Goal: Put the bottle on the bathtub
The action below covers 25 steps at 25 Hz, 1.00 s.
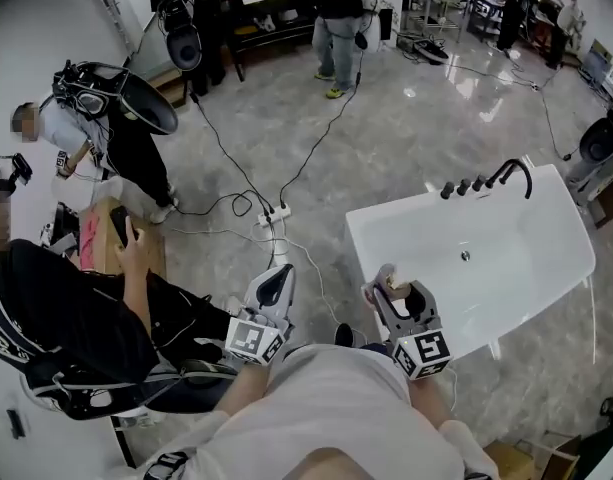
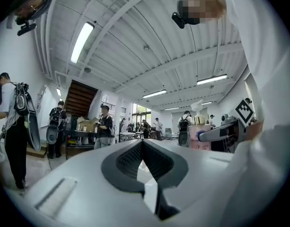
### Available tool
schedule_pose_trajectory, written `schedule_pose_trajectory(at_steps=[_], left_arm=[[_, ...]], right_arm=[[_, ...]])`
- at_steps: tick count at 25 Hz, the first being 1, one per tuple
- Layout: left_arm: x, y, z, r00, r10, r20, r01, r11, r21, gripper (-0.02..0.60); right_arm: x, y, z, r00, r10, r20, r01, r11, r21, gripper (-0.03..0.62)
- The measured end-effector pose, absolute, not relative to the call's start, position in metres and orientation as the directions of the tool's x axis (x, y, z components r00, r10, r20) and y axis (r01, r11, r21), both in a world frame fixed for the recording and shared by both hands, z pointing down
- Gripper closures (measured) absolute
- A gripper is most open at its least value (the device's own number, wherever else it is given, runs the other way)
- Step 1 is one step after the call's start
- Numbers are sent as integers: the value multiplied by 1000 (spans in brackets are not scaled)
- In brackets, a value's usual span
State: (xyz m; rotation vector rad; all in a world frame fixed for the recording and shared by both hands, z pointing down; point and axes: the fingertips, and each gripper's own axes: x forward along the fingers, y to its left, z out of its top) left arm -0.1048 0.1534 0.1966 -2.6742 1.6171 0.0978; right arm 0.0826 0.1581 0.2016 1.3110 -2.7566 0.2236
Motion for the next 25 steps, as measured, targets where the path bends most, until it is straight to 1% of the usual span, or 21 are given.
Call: schedule_pose_trajectory(at_steps=[5, 10, 14, 25], left_arm=[[-96, 89, 185, 449, -891, -66, -892, -451, 16, 577], [-84, 43, 181, 480, -875, -62, -877, -481, 6, 577], [-79, 18, 182, 502, -863, -53, -864, -503, 10, 577], [-94, -23, 194, 553, -833, -7, -832, -552, 51, 577]], right_arm=[[93, 100, 196, -634, -761, 137, -774, 627, -94, 373], [105, 64, 199, -614, -777, 139, -789, 604, -111, 375], [109, 44, 202, -592, -792, 148, -806, 580, -121, 375], [89, 7, 206, -561, -803, 199, -828, 545, -133, 375]])
